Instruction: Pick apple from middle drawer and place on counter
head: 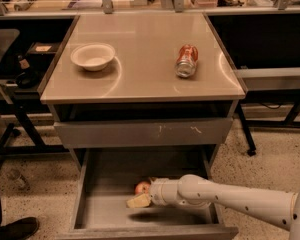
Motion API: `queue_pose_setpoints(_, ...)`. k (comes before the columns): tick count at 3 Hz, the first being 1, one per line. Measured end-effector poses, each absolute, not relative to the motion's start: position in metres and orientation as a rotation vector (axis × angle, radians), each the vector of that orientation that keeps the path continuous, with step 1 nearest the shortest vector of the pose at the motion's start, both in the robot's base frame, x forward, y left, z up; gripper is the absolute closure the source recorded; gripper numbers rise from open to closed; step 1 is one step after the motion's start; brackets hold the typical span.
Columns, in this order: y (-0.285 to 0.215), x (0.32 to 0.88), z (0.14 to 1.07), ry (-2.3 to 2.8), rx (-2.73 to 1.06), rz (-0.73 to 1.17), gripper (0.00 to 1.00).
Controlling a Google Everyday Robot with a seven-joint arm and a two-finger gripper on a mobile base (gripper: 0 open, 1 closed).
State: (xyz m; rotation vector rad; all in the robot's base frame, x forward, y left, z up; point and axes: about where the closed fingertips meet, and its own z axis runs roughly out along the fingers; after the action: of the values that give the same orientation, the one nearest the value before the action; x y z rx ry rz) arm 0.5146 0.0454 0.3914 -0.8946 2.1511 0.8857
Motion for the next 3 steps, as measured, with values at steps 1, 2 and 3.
queue_pose_setpoints(1,0.0454,0.5146,0.3914,2.151,-0.895,0.886,0.4)
queue_pose_setpoints(2,0.0455,0.5146,0.3914,2.151,-0.895,0.886,0.64)
queue_pose_setpoints(3,0.0455,0.5146,0.3914,2.151,-0.895,0.886,0.87)
